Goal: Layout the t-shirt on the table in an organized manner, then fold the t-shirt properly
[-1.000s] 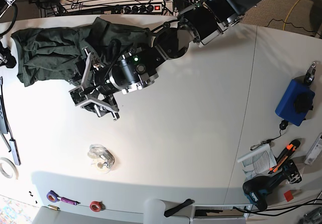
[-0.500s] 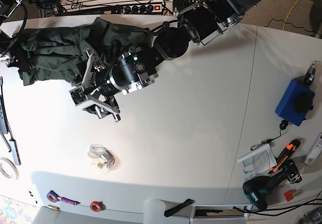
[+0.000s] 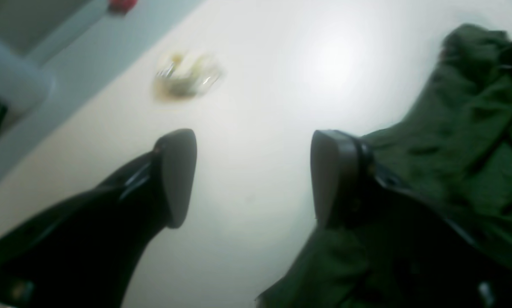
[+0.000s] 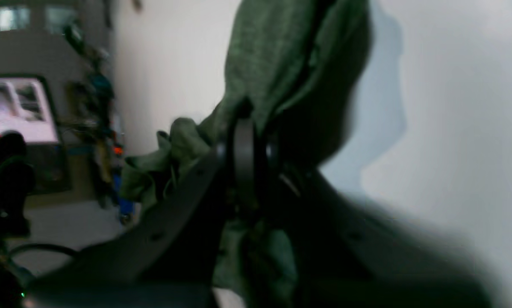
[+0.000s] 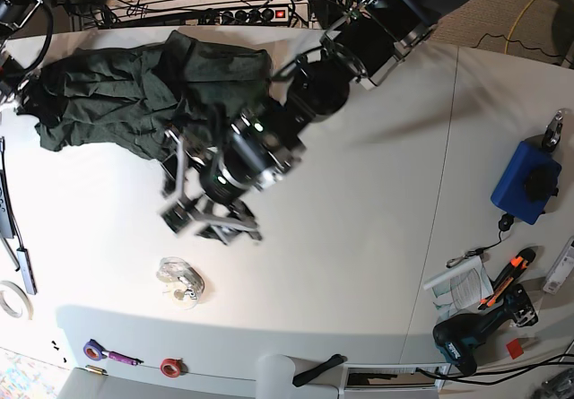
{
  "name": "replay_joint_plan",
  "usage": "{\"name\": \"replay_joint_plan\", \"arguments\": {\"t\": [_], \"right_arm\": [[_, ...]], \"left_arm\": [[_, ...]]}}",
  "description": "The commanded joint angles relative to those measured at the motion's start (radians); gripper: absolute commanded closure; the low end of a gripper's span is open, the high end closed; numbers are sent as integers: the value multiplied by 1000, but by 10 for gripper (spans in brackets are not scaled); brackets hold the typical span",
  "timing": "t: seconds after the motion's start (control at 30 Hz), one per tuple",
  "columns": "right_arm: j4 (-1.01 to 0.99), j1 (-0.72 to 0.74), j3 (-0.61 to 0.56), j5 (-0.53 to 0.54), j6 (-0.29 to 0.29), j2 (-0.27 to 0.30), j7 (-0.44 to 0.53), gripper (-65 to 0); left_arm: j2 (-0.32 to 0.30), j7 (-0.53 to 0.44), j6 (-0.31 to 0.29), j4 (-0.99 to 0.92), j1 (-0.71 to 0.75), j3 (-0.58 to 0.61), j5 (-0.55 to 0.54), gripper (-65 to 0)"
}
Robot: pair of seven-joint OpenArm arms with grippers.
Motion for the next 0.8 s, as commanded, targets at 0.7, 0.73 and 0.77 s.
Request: {"name": "replay_joint_plan", "arguments": {"t": [0.7,0.73,0.77], "right_arm": [[1424,-334,8,38,6,-434,13,0],[1457,-339,6,-6,6,-458,13,0],[1478,-341,-3,-59,6,-478,13,0]], "left_arm": [[-216,11,-21,52,98,-256,-142,-418],[-216,12,-21,52,105,-256,-143,-418],[-216,12,-21,52,110,-256,-142,-418]]}}
